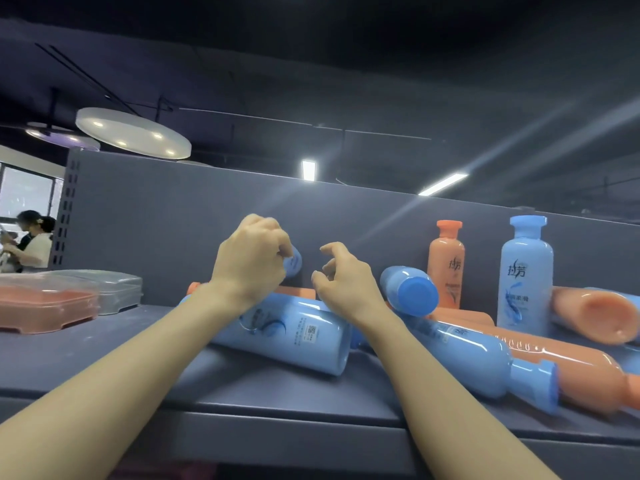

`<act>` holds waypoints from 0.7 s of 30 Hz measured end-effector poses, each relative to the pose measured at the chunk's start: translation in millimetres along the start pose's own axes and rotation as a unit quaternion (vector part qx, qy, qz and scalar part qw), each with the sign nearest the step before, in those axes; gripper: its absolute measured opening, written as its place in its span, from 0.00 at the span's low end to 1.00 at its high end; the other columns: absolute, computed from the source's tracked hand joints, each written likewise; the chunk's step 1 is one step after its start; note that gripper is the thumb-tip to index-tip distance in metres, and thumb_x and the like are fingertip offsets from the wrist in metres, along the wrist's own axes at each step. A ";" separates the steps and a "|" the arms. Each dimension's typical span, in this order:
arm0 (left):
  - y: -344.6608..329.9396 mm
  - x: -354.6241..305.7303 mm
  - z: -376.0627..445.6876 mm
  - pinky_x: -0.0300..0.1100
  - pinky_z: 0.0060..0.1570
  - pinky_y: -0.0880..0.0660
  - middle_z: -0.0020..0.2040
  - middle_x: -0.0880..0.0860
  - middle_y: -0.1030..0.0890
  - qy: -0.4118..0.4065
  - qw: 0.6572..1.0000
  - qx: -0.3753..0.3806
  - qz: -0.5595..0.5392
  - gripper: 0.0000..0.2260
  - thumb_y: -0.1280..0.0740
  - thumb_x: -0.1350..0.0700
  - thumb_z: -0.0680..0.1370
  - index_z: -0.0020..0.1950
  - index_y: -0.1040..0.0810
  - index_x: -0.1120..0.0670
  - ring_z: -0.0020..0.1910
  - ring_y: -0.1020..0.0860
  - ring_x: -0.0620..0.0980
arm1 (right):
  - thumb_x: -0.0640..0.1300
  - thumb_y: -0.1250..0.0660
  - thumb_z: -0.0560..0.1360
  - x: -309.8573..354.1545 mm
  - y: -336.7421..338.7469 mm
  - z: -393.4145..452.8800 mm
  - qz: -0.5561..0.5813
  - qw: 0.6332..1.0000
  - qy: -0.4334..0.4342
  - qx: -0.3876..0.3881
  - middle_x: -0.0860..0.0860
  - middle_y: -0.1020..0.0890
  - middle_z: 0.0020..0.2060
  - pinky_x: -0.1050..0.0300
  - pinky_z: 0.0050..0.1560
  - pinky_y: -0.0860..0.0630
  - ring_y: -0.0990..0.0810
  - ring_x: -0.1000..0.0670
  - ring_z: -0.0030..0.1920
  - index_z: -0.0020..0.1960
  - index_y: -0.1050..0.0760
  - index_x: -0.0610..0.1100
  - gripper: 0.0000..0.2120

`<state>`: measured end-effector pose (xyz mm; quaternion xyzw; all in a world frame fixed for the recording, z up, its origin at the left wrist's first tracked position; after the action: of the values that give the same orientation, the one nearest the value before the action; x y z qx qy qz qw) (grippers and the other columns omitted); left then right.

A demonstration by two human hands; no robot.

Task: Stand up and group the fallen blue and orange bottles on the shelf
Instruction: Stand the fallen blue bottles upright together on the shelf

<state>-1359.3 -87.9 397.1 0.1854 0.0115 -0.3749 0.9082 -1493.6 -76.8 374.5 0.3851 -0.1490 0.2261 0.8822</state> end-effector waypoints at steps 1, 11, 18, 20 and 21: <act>0.8 -2.0 5.5 0.43 0.39 0.34 0.46 0.55 0.19 0.007 1.000 -0.002 0.001 0.09 0.36 0.69 0.72 0.41 0.17 0.61 0.55 0.27 0.55 | 0.42 0.41 0.77 -1.3 0.6 0.6 0.001 1.000 -0.006 -0.001 0.46 0.22 0.56 0.52 0.58 0.28 0.25 0.44 0.57 0.70 0.36 0.45 0.21; 2.8 -26.9 49.4 0.41 0.43 0.34 0.53 0.52 0.20 0.040 0.997 -0.038 -0.048 0.13 0.38 0.66 0.74 0.49 0.16 0.57 0.57 0.28 0.54 | 0.40 0.40 0.76 -12.2 5.0 7.8 -0.006 0.999 -0.011 -0.032 0.44 0.25 0.61 0.53 0.57 0.30 0.26 0.44 0.60 0.70 0.37 0.45 0.23; -7.9 -27.1 42.2 0.40 0.41 0.36 0.50 0.51 0.20 0.033 0.995 -0.051 -0.083 0.14 0.40 0.67 0.73 0.48 0.17 0.56 0.54 0.28 0.51 | 0.40 0.37 0.75 -23.3 2.9 13.8 0.013 0.999 -0.011 -0.044 0.45 0.32 0.64 0.56 0.55 0.30 0.28 0.46 0.60 0.72 0.41 0.46 0.27; -8.2 -28.4 41.3 0.40 0.41 0.36 0.49 0.51 0.20 0.021 0.995 -0.048 -0.081 0.14 0.40 0.67 0.74 0.47 0.16 0.56 0.53 0.28 0.51 | 0.41 0.36 0.75 -25.9 0.3 15.7 0.036 0.999 -0.017 -0.017 0.45 0.37 0.68 0.56 0.59 0.31 0.32 0.46 0.64 0.75 0.47 0.48 0.33; -7.3 -28.2 40.5 0.40 0.41 0.36 0.49 0.51 0.20 0.016 0.995 -0.048 -0.082 0.14 0.40 0.67 0.74 0.47 0.16 0.56 0.52 0.28 0.51 | 0.41 0.35 0.74 -26.7 -2.3 16.9 0.047 0.999 -0.023 0.000 0.45 0.40 0.70 0.54 0.63 0.32 0.35 0.45 0.67 0.76 0.51 0.49 0.36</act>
<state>-1389.3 -87.5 437.0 0.1459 0.0590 -0.4441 0.8821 -1516.7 -98.4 372.6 0.3827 -0.1869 0.2587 0.8670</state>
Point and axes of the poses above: each hand's wrist, its own z-axis towards the middle knuckle, its own y-axis out of the back of the hand, x = y × z, the point moved 6 cm from there along z, towards the middle knuckle
